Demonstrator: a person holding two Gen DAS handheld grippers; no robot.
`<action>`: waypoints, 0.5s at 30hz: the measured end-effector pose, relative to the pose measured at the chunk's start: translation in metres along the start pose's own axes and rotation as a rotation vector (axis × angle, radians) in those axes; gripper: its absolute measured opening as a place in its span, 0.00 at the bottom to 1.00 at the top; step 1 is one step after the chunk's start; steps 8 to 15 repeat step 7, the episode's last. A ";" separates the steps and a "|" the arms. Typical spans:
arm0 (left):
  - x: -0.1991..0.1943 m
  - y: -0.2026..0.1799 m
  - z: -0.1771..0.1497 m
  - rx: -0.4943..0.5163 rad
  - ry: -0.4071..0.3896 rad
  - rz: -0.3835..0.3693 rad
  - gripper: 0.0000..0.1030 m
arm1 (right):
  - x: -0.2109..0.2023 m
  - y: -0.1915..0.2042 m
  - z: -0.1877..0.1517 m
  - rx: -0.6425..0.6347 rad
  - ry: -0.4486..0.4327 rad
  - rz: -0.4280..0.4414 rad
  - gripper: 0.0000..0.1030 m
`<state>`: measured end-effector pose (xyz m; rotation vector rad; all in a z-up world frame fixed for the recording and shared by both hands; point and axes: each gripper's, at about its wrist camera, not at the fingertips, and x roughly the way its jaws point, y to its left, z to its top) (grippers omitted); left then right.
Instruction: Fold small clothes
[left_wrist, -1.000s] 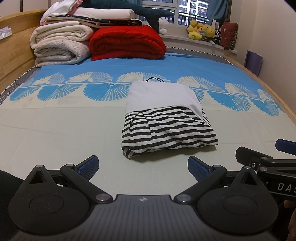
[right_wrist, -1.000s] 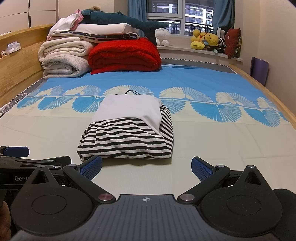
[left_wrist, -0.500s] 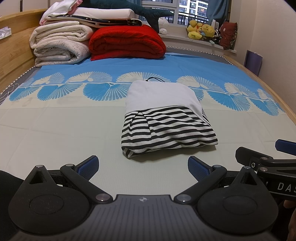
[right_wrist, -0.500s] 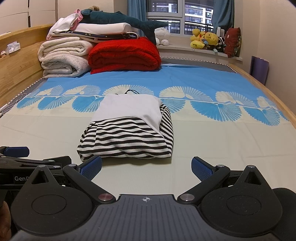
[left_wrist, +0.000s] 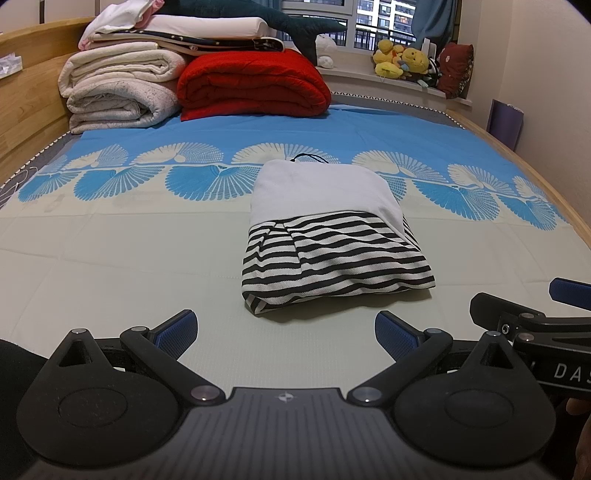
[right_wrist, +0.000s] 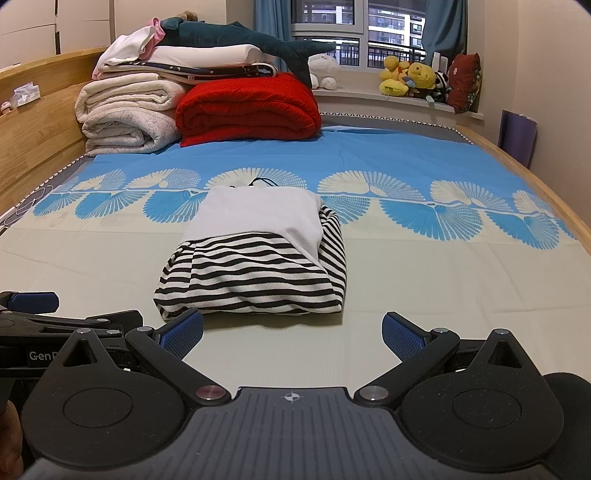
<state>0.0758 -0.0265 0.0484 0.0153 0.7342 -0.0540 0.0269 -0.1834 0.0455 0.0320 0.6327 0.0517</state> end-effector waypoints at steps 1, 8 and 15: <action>0.000 0.000 0.000 0.000 -0.001 0.000 0.99 | 0.000 0.000 0.000 0.000 0.000 0.000 0.99; 0.000 -0.001 -0.001 0.001 -0.001 0.001 0.99 | 0.000 0.000 0.000 0.000 0.001 0.000 0.99; 0.000 -0.001 -0.001 0.001 -0.001 0.001 0.99 | 0.000 0.000 0.000 0.000 0.001 0.000 0.99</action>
